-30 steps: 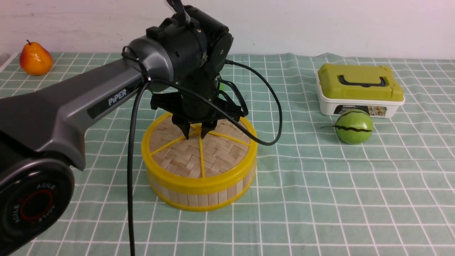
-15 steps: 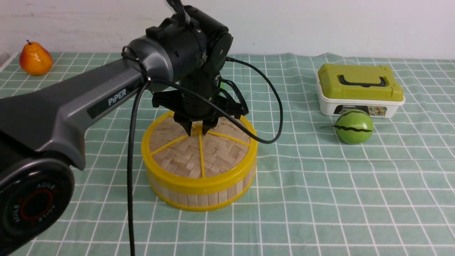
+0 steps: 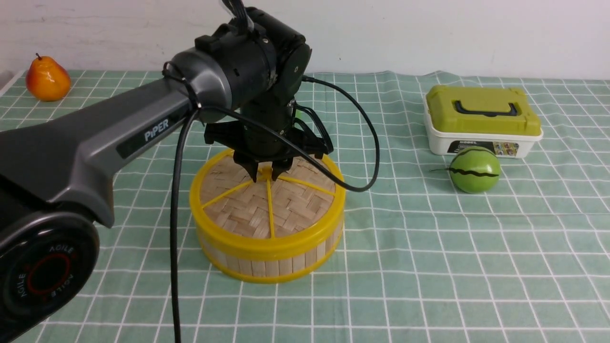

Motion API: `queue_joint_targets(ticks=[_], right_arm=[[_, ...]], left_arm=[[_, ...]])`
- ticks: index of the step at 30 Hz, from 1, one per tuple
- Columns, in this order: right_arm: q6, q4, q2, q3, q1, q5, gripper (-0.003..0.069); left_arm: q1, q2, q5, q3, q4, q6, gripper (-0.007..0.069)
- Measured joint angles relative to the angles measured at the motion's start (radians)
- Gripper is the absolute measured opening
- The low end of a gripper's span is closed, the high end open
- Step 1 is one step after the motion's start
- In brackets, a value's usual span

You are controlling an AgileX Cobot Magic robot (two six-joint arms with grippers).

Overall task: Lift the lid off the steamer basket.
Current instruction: Use the left arm to lift the lid of the steamer, then use the left arm to place the steamer lid on the table

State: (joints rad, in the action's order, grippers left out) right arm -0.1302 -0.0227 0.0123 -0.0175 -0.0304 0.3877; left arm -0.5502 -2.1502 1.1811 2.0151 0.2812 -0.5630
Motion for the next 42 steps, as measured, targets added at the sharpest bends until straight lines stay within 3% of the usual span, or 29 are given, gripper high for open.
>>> queue_joint_targets(ticks=[5,8,25,32,38,42], right_arm=[[0.000,0.000,0.000,0.000,0.000,0.000,0.0241],[0.000,0.000,0.000,0.000,0.000,0.000,0.0241],[0.000,0.000,0.000,0.000,0.000,0.000,0.0241],[0.000,0.000,0.000,0.000,0.000,0.000,0.0241],[0.000,0.000,0.000,0.000,0.000,0.000,0.0241],[0.000,0.000,0.000,0.000,0.000,0.000,0.0241]], left_arm=[[0.000,0.000,0.000,0.000,-0.004,0.001,0.0198],[0.000,0.000,0.000,0.000,-0.020,0.001,0.0102],[0.001,0.063,0.036,0.089,-0.030,0.021,0.0103],[0.006,0.172,0.061,0.158,0.063,0.070,0.0103],[0.114,0.259,0.061,0.133,0.036,0.081,0.0103],[0.248,0.317,0.061,-0.026,0.012,0.072,0.0103]])
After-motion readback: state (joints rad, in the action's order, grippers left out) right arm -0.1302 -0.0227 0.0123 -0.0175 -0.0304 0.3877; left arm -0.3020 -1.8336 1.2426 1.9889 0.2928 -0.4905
